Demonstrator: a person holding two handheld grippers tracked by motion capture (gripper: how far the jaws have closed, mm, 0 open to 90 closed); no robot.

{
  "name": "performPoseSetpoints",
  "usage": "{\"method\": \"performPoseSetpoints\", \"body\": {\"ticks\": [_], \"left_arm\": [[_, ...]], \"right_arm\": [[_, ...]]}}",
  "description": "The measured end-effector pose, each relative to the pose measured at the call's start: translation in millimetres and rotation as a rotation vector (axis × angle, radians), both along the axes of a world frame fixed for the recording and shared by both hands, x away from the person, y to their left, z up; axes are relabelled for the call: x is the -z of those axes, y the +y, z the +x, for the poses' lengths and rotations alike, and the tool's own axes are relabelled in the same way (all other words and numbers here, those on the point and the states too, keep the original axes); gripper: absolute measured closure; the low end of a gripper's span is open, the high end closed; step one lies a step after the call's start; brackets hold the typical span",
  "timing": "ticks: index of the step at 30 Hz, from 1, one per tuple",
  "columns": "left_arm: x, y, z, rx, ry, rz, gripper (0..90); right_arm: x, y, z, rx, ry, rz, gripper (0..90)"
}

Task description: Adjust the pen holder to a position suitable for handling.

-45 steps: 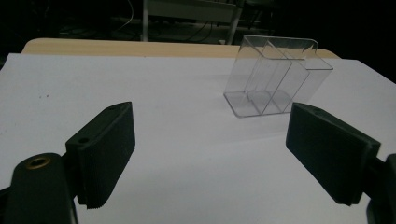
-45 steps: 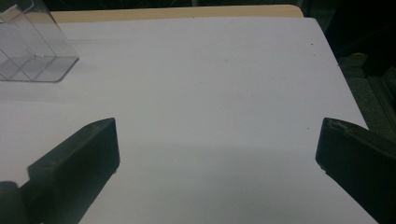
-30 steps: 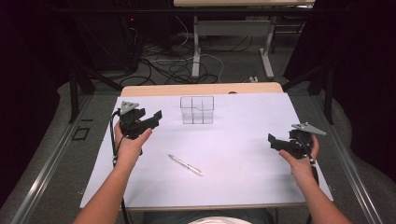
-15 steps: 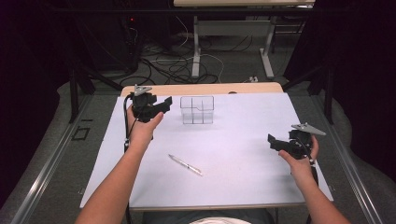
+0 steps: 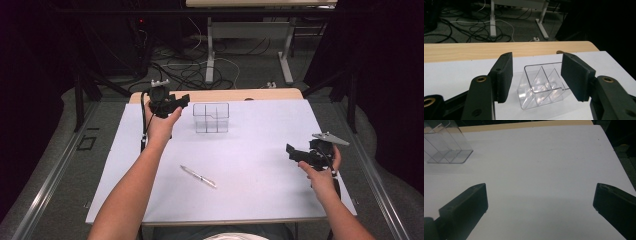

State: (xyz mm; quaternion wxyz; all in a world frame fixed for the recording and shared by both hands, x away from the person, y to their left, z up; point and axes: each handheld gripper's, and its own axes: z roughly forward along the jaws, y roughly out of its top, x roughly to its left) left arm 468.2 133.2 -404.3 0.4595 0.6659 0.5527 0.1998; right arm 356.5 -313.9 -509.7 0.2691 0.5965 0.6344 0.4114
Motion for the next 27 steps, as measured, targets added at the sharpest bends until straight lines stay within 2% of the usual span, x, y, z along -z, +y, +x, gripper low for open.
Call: {"method": "performPoseSetpoints", "body": {"ticks": [6,12,21,24,27], "left_arm": [[4.3,-7.5,10.2,0.005,0.05,-0.004,46.0],[13.3,-13.6,18.9,0.007,0.1,0.018,48.1],[25.5,-20.8,31.2,0.01,0.144,0.042,53.1],[29.6,-22.4,34.7,-0.001,0.152,0.049,54.6],[33.9,-22.3,38.1,0.0,0.179,0.053,56.8]], "right_arm": [[-1.3,2.0,-0.2,-0.005,-0.015,0.004,0.0],[-1.0,3.8,0.0,0.007,-0.022,0.009,0.0],[-2.1,7.0,-2.6,-0.04,-0.014,-0.024,0.0],[-1.4,8.2,-2.6,-0.058,-0.024,-0.032,0.0],[0.0,9.1,-2.8,-0.074,-0.017,-0.032,0.0]]}}
